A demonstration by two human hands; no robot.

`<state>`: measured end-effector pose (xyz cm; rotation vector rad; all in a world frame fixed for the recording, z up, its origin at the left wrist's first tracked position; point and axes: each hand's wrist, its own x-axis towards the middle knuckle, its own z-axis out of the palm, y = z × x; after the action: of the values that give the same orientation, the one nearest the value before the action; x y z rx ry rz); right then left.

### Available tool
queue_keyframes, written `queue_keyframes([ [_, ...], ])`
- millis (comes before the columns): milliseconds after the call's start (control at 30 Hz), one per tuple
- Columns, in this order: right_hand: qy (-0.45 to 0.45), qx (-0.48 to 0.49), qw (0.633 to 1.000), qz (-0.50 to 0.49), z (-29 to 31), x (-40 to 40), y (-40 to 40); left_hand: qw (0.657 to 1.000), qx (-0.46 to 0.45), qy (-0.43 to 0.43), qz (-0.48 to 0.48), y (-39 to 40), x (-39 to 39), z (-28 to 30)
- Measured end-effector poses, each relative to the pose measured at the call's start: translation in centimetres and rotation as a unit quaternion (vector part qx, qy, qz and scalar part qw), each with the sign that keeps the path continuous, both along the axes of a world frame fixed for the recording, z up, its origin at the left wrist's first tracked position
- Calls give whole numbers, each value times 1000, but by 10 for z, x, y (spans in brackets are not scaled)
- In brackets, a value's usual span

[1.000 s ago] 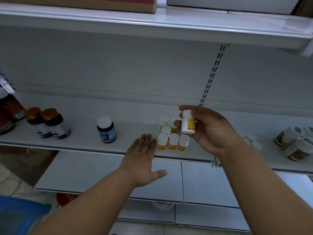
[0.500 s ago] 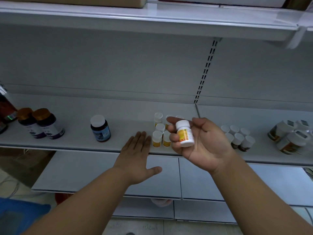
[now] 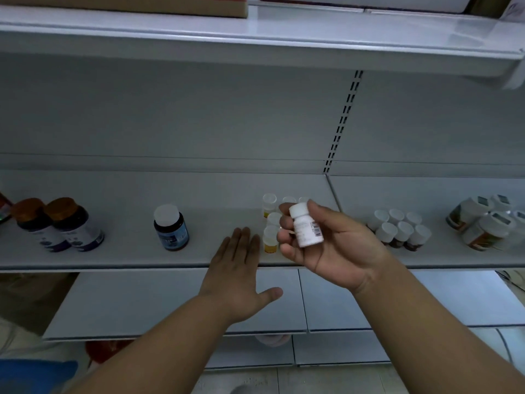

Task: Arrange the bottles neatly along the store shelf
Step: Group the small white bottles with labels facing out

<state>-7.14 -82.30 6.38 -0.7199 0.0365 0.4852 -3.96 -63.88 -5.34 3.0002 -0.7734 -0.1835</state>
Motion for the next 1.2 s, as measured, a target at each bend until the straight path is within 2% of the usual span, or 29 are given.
queue_keyframes([
  [133,-7,37,999,10,-2,-1,13,1000,-1,-1,-5,2,0,0],
  [267,22,4,1000,-11,-4,-4,17,1000,-15,13,-10,2,4,-2],
  [400,-22,-10,999,-21,-4,-11,17,1000,-14,1,-6,1,2,-3],
  [567,-2,18,1000,-5,-1,-8,17,1000,3,10,-3,0,2,2],
  [767,-32,-34,997,-54,-2,-5,18,1000,1,14,-3,-1,1,2],
  [900,-64,-172,974,-135,-1,5,10,1000,10,6,-10,-1,1,4],
  [967,-108,-303,935,-150,3,13,2,1000,20,4,-12,-1,1,3],
  [1000,-137,-396,894,-159,5,18,-4,1000,23,3,-11,-1,1,3],
  [1100,-199,-638,727,-161,12,36,-24,1000,27,1,-8,-2,1,3],
  [1167,-240,-731,627,-125,16,47,-31,1000,29,2,-7,-2,1,4],
  [1200,-257,-757,592,-102,17,51,-31,1000,29,3,-6,-2,1,5],
])
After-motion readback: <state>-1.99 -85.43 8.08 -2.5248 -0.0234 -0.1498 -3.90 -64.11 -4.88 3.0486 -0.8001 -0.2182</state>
